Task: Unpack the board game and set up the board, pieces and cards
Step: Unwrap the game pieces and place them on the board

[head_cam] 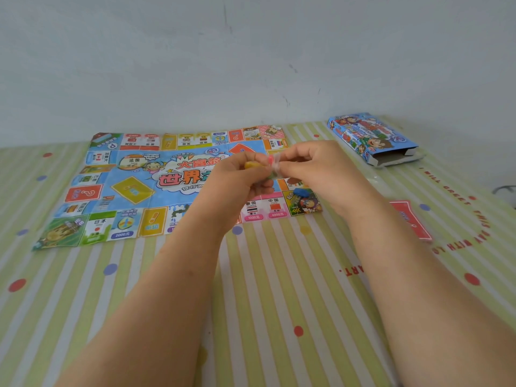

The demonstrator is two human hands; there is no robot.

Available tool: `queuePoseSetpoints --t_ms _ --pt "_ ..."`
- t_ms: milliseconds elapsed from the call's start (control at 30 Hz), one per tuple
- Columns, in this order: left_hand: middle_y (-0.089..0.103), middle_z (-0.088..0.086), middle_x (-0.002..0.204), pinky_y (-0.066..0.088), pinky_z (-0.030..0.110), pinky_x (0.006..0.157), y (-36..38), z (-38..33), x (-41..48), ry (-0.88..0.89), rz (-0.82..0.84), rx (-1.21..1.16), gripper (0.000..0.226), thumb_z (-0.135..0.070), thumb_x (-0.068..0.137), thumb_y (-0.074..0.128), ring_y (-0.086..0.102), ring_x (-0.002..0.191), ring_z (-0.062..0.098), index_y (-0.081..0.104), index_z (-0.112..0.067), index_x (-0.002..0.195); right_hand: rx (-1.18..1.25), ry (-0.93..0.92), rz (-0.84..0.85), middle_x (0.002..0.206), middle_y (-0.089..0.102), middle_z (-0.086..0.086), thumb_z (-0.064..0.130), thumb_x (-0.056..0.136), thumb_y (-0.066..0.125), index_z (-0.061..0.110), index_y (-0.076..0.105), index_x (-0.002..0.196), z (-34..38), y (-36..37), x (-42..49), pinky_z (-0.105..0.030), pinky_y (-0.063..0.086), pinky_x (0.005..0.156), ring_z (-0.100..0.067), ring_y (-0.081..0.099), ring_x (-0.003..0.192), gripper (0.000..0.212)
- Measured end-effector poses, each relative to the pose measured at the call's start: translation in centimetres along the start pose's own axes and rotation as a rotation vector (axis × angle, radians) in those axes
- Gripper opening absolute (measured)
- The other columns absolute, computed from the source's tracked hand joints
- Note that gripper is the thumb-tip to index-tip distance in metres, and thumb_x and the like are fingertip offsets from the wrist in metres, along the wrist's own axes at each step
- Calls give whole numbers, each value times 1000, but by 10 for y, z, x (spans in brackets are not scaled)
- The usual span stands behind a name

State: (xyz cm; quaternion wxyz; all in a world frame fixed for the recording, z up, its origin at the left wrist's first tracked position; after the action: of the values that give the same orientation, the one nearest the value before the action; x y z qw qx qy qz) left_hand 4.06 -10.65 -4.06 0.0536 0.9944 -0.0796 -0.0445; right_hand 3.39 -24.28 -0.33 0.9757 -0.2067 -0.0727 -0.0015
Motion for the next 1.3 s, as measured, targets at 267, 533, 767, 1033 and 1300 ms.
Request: queuePoseSetpoints --t_ms 267,533,767,1033,1300 --pt "61 1 63 59 29 71 -2 -5 -4 58 -79 87 3 -8 87 65 61 59 13 62 -10 87 29 -3 49 86 73 -3 10 81 76 11 73 96 2 1 2 -21 57 69 -12 67 73 15" --pt "64 5 73 59 29 72 -4 -4 -2 43 -61 21 5 -8 89 64 64 66 15 62 -11 85 12 4 -4 88 73 -5 18 80 77 14 73 90 4 2 -1 -34 57 80 -21 68 78 11" --pt "61 16 87 58 28 74 0 3 0 -5 -29 -77 12 -4 88 63 67 74 18 60 1 99 49 32 -73 88 73 -6 12 81 72 17 72 89 3 -7 0 -33 58 79 -22 70 84 9" --pt "65 6 70 60 29 72 -19 3 -1 -6 -201 -63 9 3 86 62 67 64 17 59 -5 84 -220 44 -139 75 63 7 19 82 69 15 66 89 2 -21 -2 -21 44 61 -3 56 65 9" --pt "61 -4 49 60 29 69 -28 4 -1 -26 -281 -42 14 4 85 63 65 54 12 58 -6 76 -585 176 153 83 68 -4 15 79 70 15 67 84 -14 -5 -10 -25 42 53 -15 61 71 5"
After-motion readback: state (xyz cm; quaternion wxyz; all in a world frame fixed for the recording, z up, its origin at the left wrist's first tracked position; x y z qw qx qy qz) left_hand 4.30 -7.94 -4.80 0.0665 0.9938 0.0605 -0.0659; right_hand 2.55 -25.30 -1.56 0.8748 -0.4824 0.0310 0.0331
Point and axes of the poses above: each hand's wrist, its own x-axis towards the middle knuckle, its own y-axis out of the palm, z = x × y, the point moved 10 cm from there along x, towards the middle knuckle
